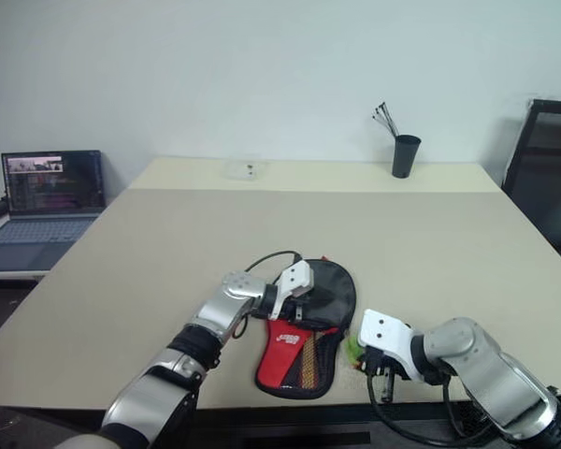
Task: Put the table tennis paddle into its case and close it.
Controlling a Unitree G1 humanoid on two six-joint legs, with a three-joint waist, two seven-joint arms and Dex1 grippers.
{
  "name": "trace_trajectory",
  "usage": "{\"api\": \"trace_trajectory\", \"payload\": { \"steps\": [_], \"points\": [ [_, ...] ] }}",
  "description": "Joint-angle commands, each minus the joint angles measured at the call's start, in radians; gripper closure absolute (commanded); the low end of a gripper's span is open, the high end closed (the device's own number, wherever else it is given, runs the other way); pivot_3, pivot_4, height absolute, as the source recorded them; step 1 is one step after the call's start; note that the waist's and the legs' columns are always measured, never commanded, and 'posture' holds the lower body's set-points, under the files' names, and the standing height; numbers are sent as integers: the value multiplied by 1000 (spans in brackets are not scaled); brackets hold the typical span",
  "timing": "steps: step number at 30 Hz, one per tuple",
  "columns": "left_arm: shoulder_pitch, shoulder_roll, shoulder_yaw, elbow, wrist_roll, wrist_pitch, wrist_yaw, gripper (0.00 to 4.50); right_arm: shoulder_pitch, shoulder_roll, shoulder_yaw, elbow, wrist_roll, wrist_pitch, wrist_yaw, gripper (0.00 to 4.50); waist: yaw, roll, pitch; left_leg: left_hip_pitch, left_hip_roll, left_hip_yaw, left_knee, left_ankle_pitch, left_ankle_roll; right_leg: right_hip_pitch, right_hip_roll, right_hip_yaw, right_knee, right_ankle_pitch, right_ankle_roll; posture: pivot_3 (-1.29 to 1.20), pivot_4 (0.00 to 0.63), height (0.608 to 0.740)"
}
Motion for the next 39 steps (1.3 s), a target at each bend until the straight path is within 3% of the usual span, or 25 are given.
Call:
{"api": "trace_trajectory", "payload": {
  "steps": [1, 11, 22, 25, 32, 39],
  "points": [
    [18, -28, -57, 48, 41, -5, 1, 796, 27, -26, -28, -93, 110, 41, 43, 4443, 0, 0, 0, 0, 0, -1, 0, 0, 0, 1, 0, -1, -1, 0, 0, 0, 150, 740],
    [5, -36, -62, 67, 65, -25, 7, 796, 135, 5, -35, -263, 325, 157, -20, 4443, 0, 0, -3, 0, -1, -5, 0, -2, 3, 8, -2, -6, -11, 1, 2, 0, 150, 740],
    [-3, -40, -66, 72, 70, -27, 27, 796, 83, 32, -60, -307, 441, 250, -124, 4443, 0, 0, -4, 0, -1, -6, 0, -2, 3, 8, -2, -7, -11, 1, 2, 0, 150, 740],
    [3, -42, -67, 63, 69, -28, 30, 796, 59, 17, -103, -294, 483, 269, -124, 3807, 0, 0, -4, 0, -1, -6, 0, -2, 3, 8, -2, -7, -12, 1, 2, 0, 150, 740],
    [31, -54, -62, 12, 57, -9, 48, 796, 14, 30, -224, -216, 579, 287, -163, 1430, 0, 0, -4, 0, -1, -6, 0, -2, 3, 9, -2, -7, -11, 1, 2, 0, 150, 740],
    [64, -30, -14, -92, 27, 3, 113, 796, -96, 65, -316, 39, 544, 190, -214, 1430, 0, 0, -4, 0, -1, -5, 0, -2, 3, 9, -3, -6, -11, 2, 3, 0, 150, 740]
  ]
}}
